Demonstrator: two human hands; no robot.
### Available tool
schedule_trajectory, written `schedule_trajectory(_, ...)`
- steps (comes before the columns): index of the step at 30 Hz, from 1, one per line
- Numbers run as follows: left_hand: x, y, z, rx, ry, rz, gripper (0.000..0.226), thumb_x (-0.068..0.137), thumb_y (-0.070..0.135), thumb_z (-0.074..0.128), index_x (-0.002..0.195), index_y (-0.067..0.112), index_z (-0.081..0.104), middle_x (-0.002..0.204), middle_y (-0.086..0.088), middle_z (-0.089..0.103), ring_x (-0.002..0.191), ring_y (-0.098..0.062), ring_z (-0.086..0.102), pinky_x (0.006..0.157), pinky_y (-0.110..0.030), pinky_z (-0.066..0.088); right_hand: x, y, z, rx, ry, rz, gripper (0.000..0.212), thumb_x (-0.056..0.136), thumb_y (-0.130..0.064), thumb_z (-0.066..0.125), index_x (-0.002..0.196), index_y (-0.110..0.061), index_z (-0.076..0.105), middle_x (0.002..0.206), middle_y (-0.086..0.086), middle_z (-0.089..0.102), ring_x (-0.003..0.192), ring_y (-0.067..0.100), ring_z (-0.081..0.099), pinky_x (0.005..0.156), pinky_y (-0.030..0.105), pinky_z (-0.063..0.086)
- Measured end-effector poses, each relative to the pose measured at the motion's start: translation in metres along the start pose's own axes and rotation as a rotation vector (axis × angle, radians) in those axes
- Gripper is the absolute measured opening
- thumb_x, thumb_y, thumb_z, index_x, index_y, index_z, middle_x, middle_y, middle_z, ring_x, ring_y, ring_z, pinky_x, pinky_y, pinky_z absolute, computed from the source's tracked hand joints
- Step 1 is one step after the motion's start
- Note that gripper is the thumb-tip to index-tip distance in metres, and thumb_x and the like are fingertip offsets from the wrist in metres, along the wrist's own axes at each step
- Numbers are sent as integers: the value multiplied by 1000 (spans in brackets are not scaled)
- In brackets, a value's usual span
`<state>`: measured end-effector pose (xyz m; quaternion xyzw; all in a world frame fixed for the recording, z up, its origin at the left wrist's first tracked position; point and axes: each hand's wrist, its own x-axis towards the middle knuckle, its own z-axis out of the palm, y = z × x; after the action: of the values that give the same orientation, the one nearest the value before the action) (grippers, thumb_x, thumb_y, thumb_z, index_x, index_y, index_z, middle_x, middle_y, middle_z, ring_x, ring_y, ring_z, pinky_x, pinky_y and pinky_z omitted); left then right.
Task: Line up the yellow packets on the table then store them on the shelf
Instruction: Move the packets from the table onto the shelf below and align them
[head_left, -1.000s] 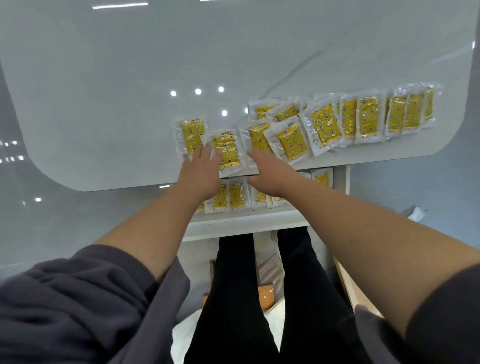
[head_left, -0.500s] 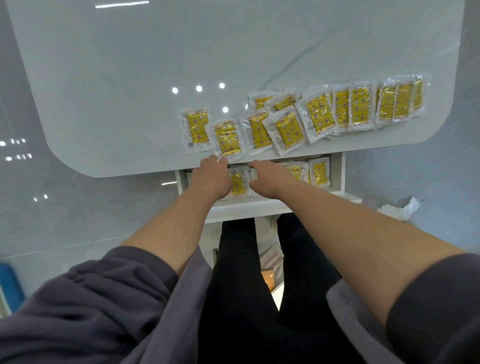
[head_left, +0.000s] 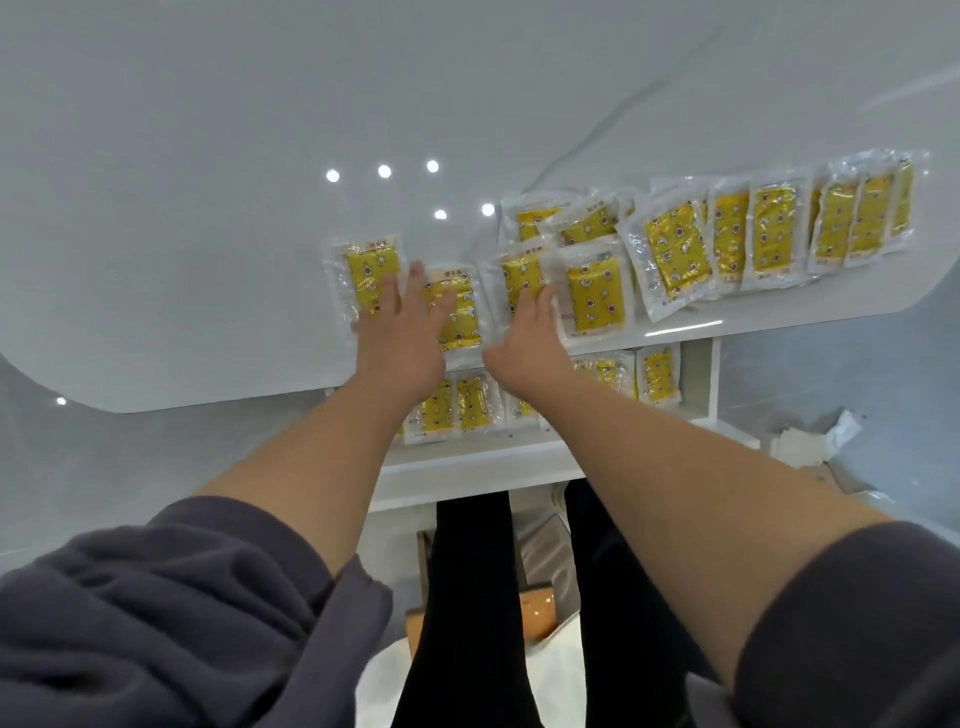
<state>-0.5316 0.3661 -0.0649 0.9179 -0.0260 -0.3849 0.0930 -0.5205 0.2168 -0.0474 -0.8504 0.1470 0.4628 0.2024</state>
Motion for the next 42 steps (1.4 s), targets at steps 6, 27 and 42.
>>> schedule_trajectory(6,-4,-18,-1,189,-50,11,87,88,22,58,152,35,1,159,-8,-20,146,-32,-16,115,-59,13,-2,-16,15,79,-120,-125,87,93,-28,55,154,-13,-5,161,4,-17,150,25,-2,119,48,18)
schedule_trajectory(27,4,21,-6,-377,81,-21,51,88,13,55,137,12,44,157,-10,17,142,-31,23,108,-46,36,12,1,-12,274,205,-48,53,87,-15,61,138,-23,46,148,8,22,118,29,50,99,41,47)
schedule_trajectory(42,47,47,-48,-1037,55,-396,63,85,23,71,140,7,45,144,-9,47,130,-25,46,107,-37,39,11,19,-27,320,131,-129,76,84,-16,70,149,-22,31,152,2,25,136,18,35,103,23,31)
